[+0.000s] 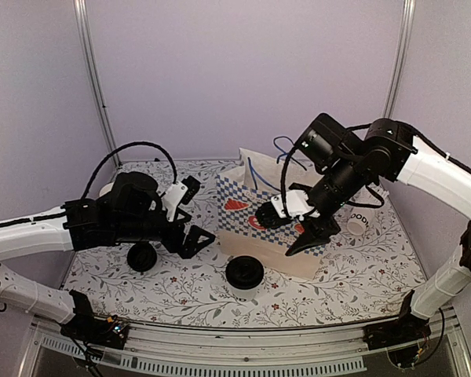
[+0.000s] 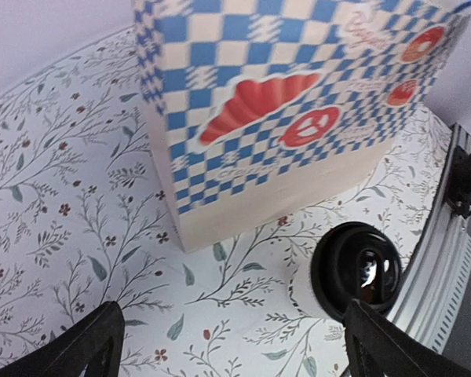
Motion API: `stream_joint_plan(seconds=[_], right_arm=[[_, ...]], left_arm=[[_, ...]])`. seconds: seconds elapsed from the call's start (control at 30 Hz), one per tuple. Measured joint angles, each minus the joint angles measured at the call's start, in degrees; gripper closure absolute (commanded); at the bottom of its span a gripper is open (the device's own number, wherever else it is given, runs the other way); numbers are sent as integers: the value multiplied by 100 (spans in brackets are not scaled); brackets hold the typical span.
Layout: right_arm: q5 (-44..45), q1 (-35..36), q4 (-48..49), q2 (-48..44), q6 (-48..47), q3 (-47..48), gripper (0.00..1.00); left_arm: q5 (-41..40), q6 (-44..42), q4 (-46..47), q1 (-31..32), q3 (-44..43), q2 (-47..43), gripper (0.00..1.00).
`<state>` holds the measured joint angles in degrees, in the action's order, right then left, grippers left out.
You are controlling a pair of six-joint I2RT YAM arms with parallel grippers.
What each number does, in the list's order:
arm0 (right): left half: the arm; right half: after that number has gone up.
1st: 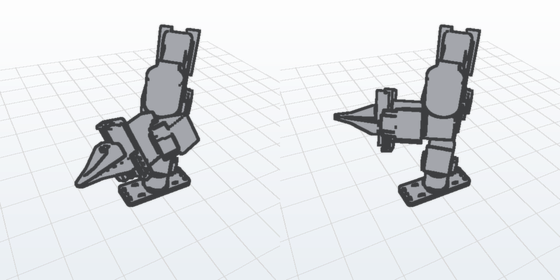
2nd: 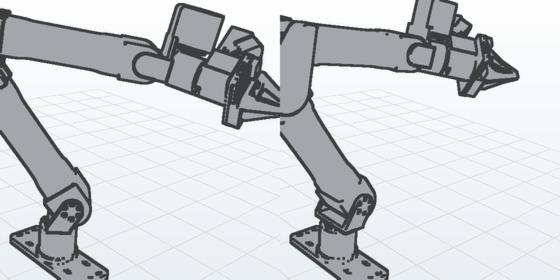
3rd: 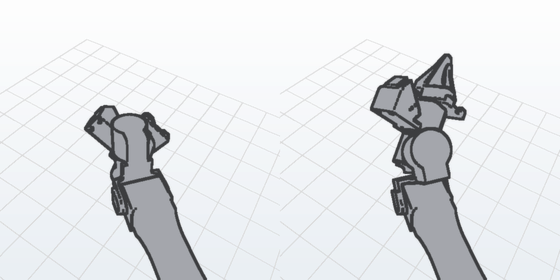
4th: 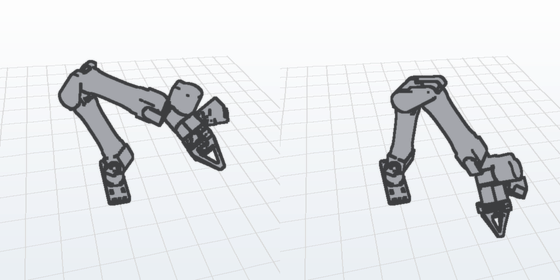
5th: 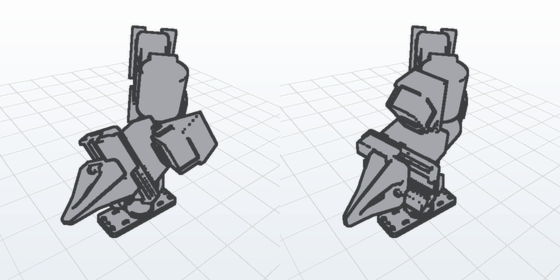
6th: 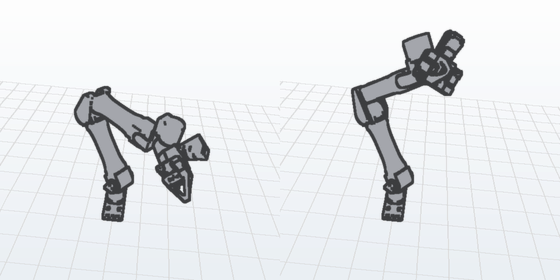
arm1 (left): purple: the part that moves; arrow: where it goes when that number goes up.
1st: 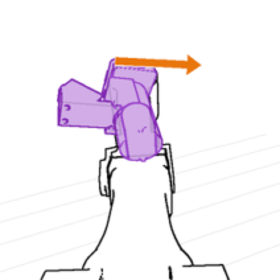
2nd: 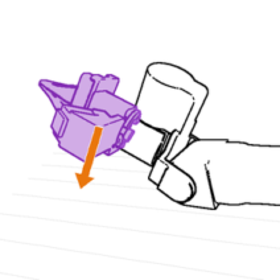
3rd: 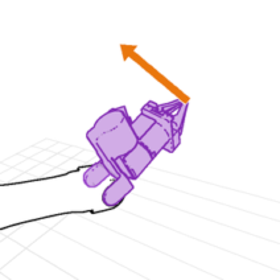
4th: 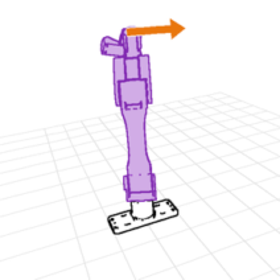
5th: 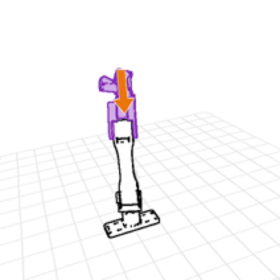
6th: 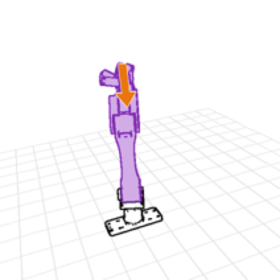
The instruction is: Pack the takeout coffee
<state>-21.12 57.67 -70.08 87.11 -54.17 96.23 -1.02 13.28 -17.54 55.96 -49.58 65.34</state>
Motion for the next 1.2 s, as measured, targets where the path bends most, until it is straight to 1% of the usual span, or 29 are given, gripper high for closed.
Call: stream_joint_plan(seconds=[0.13, 0.33, 0.53, 0.73, 0.97, 1.07, 1.2], right_arm=[[-11, 205, 44, 417, -142, 13, 21], [-28, 313, 339, 986, -315, 15, 16], [81, 422, 481, 1801, -426, 271, 10], [184, 452, 634, 2317, -503, 286, 10], [223, 452, 688, 2439, -527, 363, 12], [258, 455, 721, 2465, -522, 365, 15], [299, 455, 765, 2544, -522, 365, 21]], left_arm=[[-55, 166, -31, -481, 413, -275, 0], [7, 308, 98, -647, 667, -723, 0], [59, 323, 157, -800, 791, -782, 0], [203, 323, 251, -894, 946, -817, 0], [356, 323, 354, -949, 1137, -857, 0], [382, 323, 376, -966, 1174, -920, 0], [433, 326, 431, -988, 1209, -964, 0]])
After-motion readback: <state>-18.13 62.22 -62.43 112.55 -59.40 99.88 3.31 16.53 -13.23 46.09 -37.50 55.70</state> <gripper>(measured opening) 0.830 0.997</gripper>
